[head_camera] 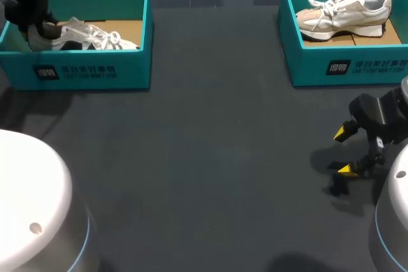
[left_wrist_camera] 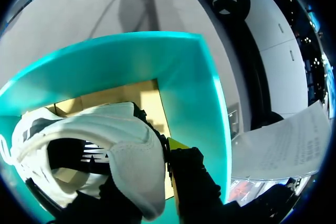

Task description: Take the shoe out of the shoebox, open the shoe tongue, remove and reinsert the insole, then place the shoe into the shoebox

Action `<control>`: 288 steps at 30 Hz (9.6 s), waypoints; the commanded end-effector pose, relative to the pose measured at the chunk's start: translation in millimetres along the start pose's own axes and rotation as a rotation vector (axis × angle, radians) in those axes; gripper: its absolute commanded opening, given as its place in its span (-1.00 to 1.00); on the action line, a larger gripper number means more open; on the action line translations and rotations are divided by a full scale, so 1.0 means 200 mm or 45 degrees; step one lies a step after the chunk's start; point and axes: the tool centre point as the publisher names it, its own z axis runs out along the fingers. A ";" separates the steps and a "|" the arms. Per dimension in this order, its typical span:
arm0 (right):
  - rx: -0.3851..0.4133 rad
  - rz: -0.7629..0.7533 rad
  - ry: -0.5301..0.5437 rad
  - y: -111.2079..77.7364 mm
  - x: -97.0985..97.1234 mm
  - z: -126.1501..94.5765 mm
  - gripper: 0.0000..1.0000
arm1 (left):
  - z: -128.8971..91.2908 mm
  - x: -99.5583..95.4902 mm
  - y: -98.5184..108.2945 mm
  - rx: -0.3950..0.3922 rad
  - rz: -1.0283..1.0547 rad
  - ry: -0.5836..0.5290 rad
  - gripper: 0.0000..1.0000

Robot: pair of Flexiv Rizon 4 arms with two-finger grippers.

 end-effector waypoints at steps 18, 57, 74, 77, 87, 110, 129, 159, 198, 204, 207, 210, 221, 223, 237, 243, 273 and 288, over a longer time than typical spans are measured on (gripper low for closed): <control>0.003 0.000 -0.003 0.00 0.01 0.00 1.00 | 0.14 -0.06 0.01 0.029 0.029 0.002 -1.00; 0.003 0.000 -0.003 0.00 0.01 0.00 1.00 | 0.16 -0.06 0.00 0.022 -0.065 -0.089 -0.07; 0.003 0.000 -0.003 0.00 0.01 0.00 1.00 | -0.14 -0.02 -0.06 -0.055 -0.080 -0.175 1.00; 0.003 0.000 -0.003 0.00 0.01 0.00 1.00 | -0.20 0.00 -0.09 -0.064 -0.079 -0.196 1.00; 0.003 0.000 -0.003 0.00 0.01 0.00 1.00 | -0.35 0.06 -0.16 -0.070 -0.102 -0.206 1.00; 0.003 0.000 -0.003 0.00 0.01 0.00 1.00 | -0.70 0.19 -0.32 -0.091 -0.163 -0.252 1.00; 0.003 0.000 -0.003 0.00 0.01 0.00 1.00 | -0.74 0.21 -0.31 -0.054 -0.163 -0.302 1.00; 0.319 0.803 -0.180 0.19 -0.66 -0.72 1.00 | -0.74 0.21 -0.31 -0.054 -0.163 -0.302 1.00; 0.389 1.233 -0.443 -0.25 -1.93 -1.05 1.00 | -0.74 0.21 -0.31 -0.054 -0.163 -0.302 1.00; 0.389 1.233 -0.443 -0.25 -1.93 -1.05 1.00 | -0.74 0.21 -0.31 -0.054 -0.163 -0.302 1.00; 0.389 1.233 -0.443 -0.25 -1.93 -1.05 1.00 | -0.74 0.21 -0.31 -0.054 -0.163 -0.302 1.00; 0.389 1.233 -0.443 -0.25 -1.93 -1.05 1.00 | -0.74 0.21 -0.31 -0.054 -0.163 -0.302 1.00; 0.406 1.412 -0.489 -0.31 -2.03 -1.04 1.00 | -0.74 0.21 -0.31 -0.054 -0.163 -0.302 1.00; 0.411 1.424 -0.507 -0.30 -2.06 -1.04 1.00 | -0.74 0.21 -0.31 -0.054 -0.163 -0.302 1.00; 0.451 1.461 -0.517 -0.40 -2.35 -0.99 1.00 | -0.74 0.21 -0.31 -0.054 -0.163 -0.302 1.00; 0.457 1.475 -0.523 -0.42 -2.47 -0.96 1.00 | -0.74 0.21 -0.31 -0.054 -0.163 -0.302 1.00; 0.524 1.603 -0.508 -0.56 -2.76 -0.76 0.83 | -0.74 0.21 -0.31 -0.054 -0.163 -0.302 1.00; 0.542 1.646 -0.493 -0.65 -2.78 -0.68 0.72 | -0.74 0.21 -0.31 -0.054 -0.163 -0.302 1.00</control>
